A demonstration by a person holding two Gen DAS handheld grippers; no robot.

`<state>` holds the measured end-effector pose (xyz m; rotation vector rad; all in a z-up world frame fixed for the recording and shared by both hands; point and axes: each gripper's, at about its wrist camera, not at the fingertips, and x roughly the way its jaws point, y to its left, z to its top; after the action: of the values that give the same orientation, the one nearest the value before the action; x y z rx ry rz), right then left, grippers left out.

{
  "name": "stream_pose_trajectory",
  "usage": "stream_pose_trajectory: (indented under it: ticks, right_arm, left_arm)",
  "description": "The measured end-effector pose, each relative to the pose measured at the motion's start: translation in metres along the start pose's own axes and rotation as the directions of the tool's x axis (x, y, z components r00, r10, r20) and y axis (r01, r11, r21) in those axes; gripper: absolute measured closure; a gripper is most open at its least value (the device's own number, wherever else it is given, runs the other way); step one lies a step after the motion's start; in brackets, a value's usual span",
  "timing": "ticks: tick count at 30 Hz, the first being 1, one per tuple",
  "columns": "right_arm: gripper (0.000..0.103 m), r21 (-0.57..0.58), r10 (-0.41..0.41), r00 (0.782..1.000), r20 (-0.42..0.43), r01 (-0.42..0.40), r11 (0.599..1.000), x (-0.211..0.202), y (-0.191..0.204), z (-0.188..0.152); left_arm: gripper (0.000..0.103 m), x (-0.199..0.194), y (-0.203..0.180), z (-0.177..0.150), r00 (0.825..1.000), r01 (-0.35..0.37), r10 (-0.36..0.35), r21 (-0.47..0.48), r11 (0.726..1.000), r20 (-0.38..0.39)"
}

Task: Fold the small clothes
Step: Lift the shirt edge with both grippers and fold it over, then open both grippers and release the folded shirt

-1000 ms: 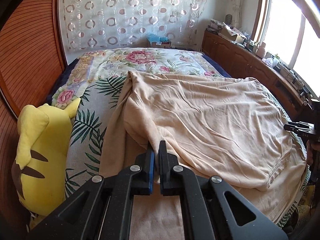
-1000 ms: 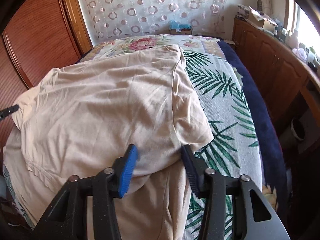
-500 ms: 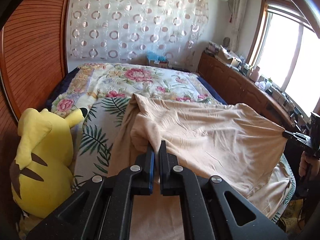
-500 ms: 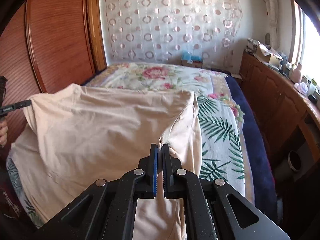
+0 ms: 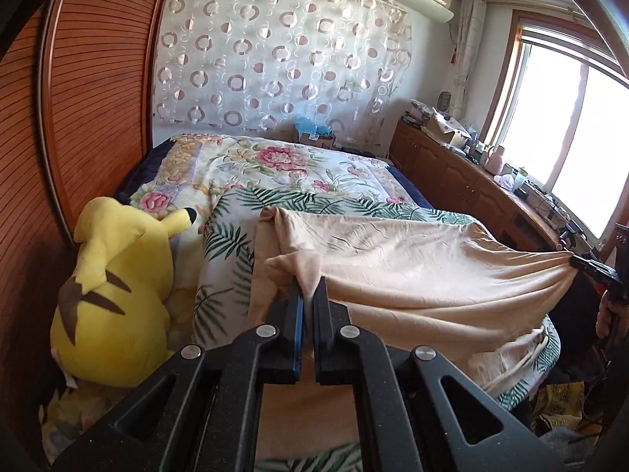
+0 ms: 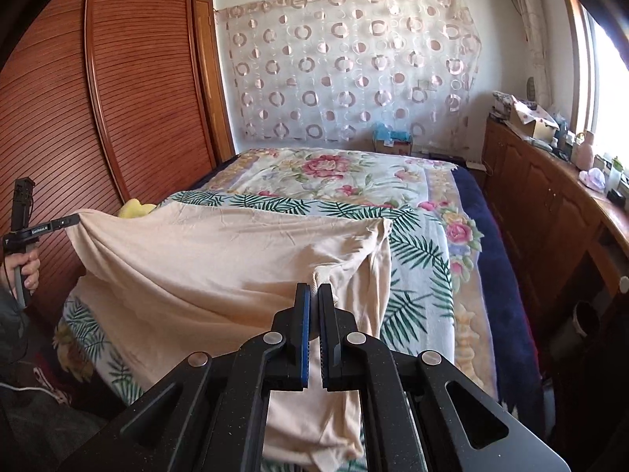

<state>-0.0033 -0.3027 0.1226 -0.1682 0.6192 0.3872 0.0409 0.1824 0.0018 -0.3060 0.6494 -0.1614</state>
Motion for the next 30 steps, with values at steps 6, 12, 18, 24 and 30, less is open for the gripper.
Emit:
stream_pose_trajectory:
  ticks: [6,12,18,24,30]
  right_arm:
    - [0.099,-0.021,-0.039,0.997,-0.068,0.037,0.999,-0.007,0.006,-0.026]
    - [0.099,0.005,-0.047,0.983,-0.175,0.049,0.999,0.027,0.01,-0.057]
    - [0.091,-0.002,-0.109,0.982,-0.155,0.11,0.994,0.035,0.012,-0.048]
    - [0.065,-0.01,-0.107,0.99,-0.096,0.106,0.994,0.027,0.021,-0.048]
    - [0.056,-0.021,-0.073,0.992,-0.1,0.072,0.997,0.048,0.035,-0.053]
  left_arm:
    - [0.098,0.02,0.007,-0.034,0.994,-0.061,0.062,0.015,0.998,-0.094]
    - [0.089,0.034,0.007,-0.059,0.984,-0.072,0.076,0.03,0.997,-0.158]
    - [0.042,0.023,0.003,-0.06,0.989,-0.084,0.087,0.032,0.996,-0.118]
    - [0.029,0.022,-0.002,-0.059,0.985,-0.131,0.136,0.051,0.99,-0.11]
    - [0.029,0.028,-0.006,-0.062,0.979,-0.157,0.164,0.065,0.985,-0.124]
